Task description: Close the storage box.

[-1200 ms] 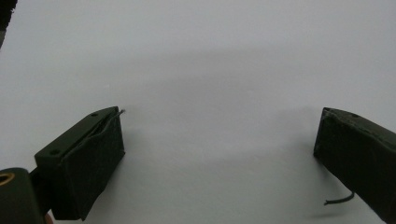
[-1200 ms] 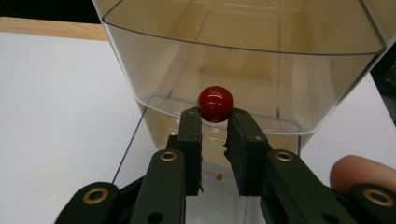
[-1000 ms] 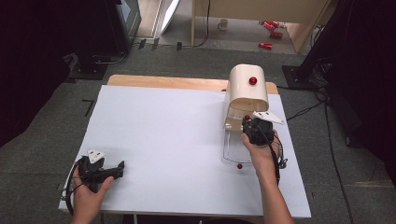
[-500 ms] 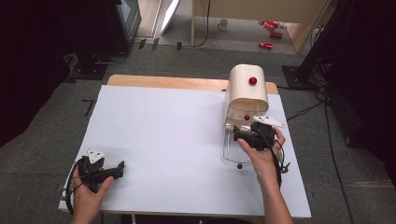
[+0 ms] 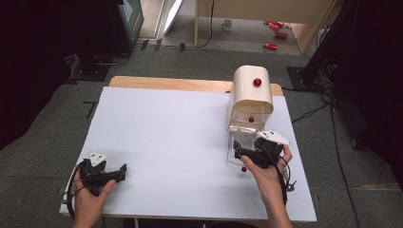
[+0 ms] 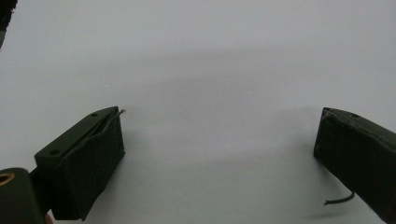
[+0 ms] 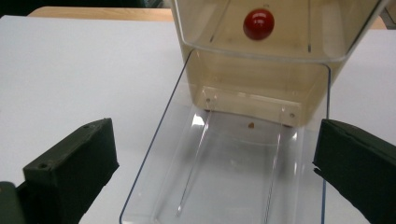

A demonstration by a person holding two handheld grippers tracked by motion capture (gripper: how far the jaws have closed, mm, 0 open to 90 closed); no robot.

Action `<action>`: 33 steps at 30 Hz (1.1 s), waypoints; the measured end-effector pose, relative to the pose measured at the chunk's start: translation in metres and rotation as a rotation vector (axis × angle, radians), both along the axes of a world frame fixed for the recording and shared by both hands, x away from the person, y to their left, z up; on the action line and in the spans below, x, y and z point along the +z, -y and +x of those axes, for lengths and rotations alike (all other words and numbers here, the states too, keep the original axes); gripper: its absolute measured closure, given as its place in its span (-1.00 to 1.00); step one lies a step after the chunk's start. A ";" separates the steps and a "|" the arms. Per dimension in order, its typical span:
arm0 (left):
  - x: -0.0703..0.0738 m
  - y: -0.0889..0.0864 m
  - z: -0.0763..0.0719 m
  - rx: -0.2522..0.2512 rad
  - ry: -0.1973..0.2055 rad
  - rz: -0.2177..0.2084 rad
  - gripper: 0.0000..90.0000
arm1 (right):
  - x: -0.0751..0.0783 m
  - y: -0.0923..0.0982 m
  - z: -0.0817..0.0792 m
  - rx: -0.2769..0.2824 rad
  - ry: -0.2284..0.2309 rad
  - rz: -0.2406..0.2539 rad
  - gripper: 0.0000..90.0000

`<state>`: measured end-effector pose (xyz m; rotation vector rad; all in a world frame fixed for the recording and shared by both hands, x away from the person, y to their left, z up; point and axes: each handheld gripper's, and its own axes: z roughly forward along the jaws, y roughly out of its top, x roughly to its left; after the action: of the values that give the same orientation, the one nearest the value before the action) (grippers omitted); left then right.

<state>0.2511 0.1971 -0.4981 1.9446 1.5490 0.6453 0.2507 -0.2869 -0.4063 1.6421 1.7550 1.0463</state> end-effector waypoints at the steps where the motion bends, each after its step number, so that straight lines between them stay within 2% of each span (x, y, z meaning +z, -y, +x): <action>1: 0.000 0.000 0.000 0.000 0.000 0.000 -0.97 | -0.001 0.000 -0.003 0.000 0.000 0.000 -1.00; 6: 0.000 0.000 0.000 0.000 0.000 0.000 -0.97 | -0.007 0.000 -0.016 -0.013 -0.002 -0.008 -1.00; 14: 0.000 0.000 0.000 0.000 0.000 0.000 -0.97 | -0.018 0.005 -0.036 -0.032 -0.011 0.014 -1.00; 19: 0.000 0.000 0.000 0.000 0.000 0.000 -0.97 | -0.025 0.007 -0.046 -0.041 -0.022 0.006 -1.00; 28: 0.000 0.000 0.000 0.000 0.000 0.000 -0.97 | -0.041 0.008 -0.058 -0.053 -0.035 -0.008 -1.00; 33: 0.000 0.000 0.000 -0.001 0.000 0.000 -0.96 | -0.050 0.006 -0.065 -0.077 -0.039 -0.021 -1.00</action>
<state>0.2511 0.1971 -0.4981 1.9452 1.5487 0.6448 0.1853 -0.2929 -0.4563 1.7136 1.7071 0.9644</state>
